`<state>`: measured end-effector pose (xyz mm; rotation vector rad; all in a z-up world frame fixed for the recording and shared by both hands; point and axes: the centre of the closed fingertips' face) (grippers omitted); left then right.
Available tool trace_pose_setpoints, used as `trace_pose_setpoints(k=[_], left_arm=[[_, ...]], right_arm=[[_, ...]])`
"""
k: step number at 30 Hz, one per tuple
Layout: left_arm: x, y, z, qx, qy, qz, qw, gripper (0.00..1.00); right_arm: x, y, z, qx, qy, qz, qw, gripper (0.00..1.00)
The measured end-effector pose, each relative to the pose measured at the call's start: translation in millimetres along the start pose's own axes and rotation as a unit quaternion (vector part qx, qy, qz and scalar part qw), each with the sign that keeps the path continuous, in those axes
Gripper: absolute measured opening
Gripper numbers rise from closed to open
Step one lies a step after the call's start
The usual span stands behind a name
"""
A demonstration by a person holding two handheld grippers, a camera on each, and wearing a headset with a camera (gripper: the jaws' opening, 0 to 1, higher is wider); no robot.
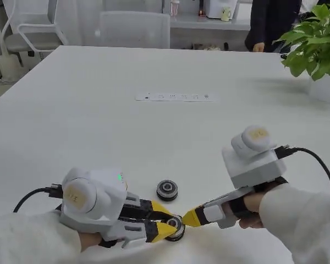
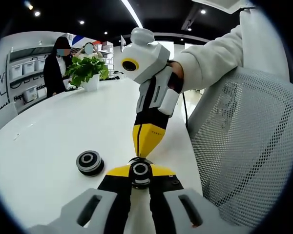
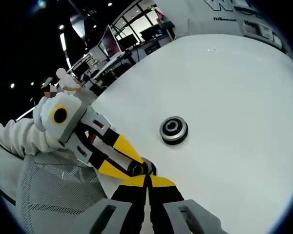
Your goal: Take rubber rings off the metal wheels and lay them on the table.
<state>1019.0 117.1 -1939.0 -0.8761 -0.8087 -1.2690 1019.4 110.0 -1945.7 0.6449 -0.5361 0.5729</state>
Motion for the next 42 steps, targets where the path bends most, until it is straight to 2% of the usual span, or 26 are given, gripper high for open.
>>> trace_pose_setpoints(k=[42], left_arm=[[0.3,0.8,0.6,0.002,0.002,-0.003,1.0,0.08]], right_arm=[[5.6,5.5,0.4,0.02,-0.013,-0.013,0.9996,0.0]])
Point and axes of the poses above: the centre of the closed fingertips' face, and the gripper's own axes: z roughly backward along the fingers, y roughly to its left, x roughly out of its top, and after that the axes turned 8 degrees about z, right-handed
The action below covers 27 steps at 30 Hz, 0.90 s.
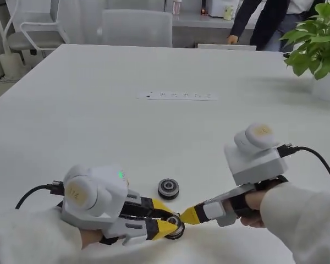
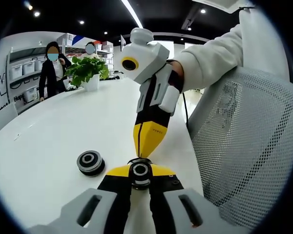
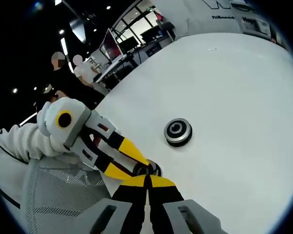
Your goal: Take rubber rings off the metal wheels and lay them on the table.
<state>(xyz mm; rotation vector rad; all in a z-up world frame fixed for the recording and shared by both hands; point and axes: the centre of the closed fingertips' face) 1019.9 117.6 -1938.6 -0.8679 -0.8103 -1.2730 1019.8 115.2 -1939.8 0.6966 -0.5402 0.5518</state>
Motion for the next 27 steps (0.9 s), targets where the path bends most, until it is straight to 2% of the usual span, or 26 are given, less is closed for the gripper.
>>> trace_pose_setpoints(k=[22,23,24,25,26,27], left_arm=[[0.4,2.6,-0.4,0.005,0.001,0.0,1.0,0.08],[0.5,2.6,-0.5,0.005,0.001,0.0,1.0,0.08],[0.5,2.6,-0.5,0.005,0.0,0.001,1.0,0.08],[0.8,3.3,-0.6,0.007,0.0,0.001,1.0,0.08],[0.8,3.8,-0.6,0.008,0.0,0.002,1.0,0.08],[0.9,4.7,-0.5,0.011,0.0,0.003,0.9999,0.08]], right_arm=[[7.3,5.9,-1.7,0.013,-0.018,-0.001,0.9997,0.0],[9.2,7.1,-1.8,0.018,-0.024,-0.003,0.9996,0.0],[13.4,12.2,-1.2,0.033,-0.035,-0.006,0.9988,0.0],[20.9,22.9,0.1,0.063,-0.054,-0.02,0.9963,0.0],[17.2,12.3,1.3,0.032,-0.041,-0.016,0.9985,0.0],[15.3,4.4,0.0,0.011,-0.034,0.016,0.9992,0.0]])
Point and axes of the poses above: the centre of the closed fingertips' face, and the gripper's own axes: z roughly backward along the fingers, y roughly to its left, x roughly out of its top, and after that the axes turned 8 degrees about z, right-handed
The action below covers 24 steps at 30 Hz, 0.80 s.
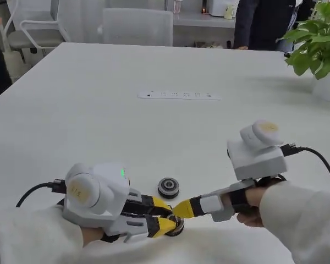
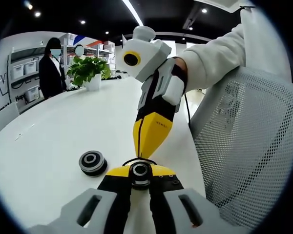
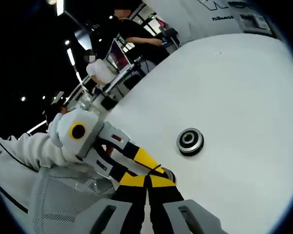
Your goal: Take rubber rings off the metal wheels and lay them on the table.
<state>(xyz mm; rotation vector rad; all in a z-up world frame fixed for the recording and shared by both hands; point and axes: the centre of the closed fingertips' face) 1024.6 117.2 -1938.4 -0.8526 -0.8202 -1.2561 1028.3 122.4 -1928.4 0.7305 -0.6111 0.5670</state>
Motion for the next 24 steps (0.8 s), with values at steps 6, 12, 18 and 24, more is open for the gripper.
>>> trace_pose_setpoints(k=[6,12,18,24], left_arm=[[0.1,-0.2,0.1,0.001,-0.001,0.007,1.0,0.08],[0.6,0.8,-0.5,0.004,0.0,0.011,0.9999,0.08],[0.8,2.1,-1.1,0.006,0.001,0.01,0.9999,0.08],[1.5,7.0,-2.1,0.018,-0.001,0.015,0.9997,0.08]], right_arm=[[-4.0,1.4,-1.5,0.006,0.003,-0.023,0.9997,0.0],[-7.9,-3.7,-1.5,-0.008,0.01,-0.028,0.9995,0.0],[-8.9,-5.7,-1.4,-0.015,0.011,-0.029,0.9994,0.0],[-9.5,-8.4,-1.2,-0.02,0.01,-0.035,0.9991,0.0]])
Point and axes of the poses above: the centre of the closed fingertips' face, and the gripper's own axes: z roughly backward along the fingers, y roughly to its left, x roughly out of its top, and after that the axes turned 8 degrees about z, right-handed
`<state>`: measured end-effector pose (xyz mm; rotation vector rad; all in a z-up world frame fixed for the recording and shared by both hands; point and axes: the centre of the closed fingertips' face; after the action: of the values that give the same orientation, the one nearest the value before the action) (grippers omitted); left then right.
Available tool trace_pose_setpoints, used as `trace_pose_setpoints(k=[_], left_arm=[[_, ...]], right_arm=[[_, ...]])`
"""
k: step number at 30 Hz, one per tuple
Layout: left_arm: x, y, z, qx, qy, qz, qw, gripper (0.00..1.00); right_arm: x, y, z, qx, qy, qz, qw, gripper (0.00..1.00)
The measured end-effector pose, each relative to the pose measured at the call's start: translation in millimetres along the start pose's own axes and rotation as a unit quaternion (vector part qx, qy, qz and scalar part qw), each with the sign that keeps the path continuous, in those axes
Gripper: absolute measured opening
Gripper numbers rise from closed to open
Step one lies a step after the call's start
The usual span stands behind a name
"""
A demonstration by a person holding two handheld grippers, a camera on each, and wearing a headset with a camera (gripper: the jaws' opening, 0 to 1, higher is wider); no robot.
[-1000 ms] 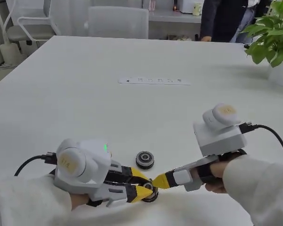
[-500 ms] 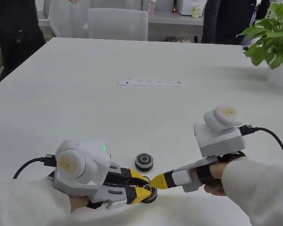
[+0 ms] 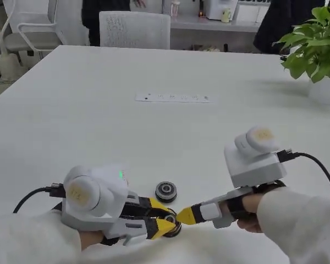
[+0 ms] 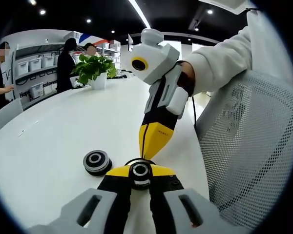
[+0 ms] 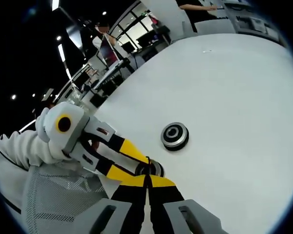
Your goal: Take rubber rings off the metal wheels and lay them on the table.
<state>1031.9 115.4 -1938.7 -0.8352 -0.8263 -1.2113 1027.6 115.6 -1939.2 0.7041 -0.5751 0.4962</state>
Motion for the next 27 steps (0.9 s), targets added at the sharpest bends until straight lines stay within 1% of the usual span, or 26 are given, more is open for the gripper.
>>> trace_pose_setpoints(k=[9,12,16,20,21,24,27], left_arm=[[0.2,0.9,-0.2,0.003,0.0,0.003,1.0,0.08],[0.5,0.6,-0.6,0.004,0.006,0.003,1.0,0.08],[0.5,0.3,-0.2,0.004,0.018,0.001,0.9998,0.08],[0.3,-1.4,1.3,-0.001,0.027,0.02,0.9994,0.1],[0.2,-1.7,1.5,-0.001,0.029,0.021,0.9993,0.11],[-0.7,-2.0,2.8,-0.001,0.038,0.016,0.9992,0.11],[2.7,-1.8,5.9,-0.002,0.036,0.014,0.9992,0.13]], right_arm=[[0.4,-0.2,0.4,-0.001,-0.004,-0.008,1.0,0.0],[0.7,-1.0,0.9,-0.002,-0.005,-0.009,0.9999,0.0],[1.6,-1.6,1.4,-0.003,-0.008,-0.01,0.9999,0.0],[2.6,-1.5,2.2,-0.004,-0.01,-0.009,0.9999,0.0],[3.1,-1.5,2.5,-0.004,-0.011,-0.009,0.9999,0.0],[4.1,-1.5,2.9,-0.004,-0.013,-0.01,0.9999,0.0],[4.1,-1.8,3.4,-0.004,-0.013,-0.009,0.9999,0.0]])
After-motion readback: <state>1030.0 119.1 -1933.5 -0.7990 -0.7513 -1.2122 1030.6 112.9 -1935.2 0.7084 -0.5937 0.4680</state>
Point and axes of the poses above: the centre of the closed fingertips' face, and the gripper's own axes: z roughly backward along the fingers, y roughly to its left, x roughly out of its top, and after that the axes turned 8 degrees about z, right-handed
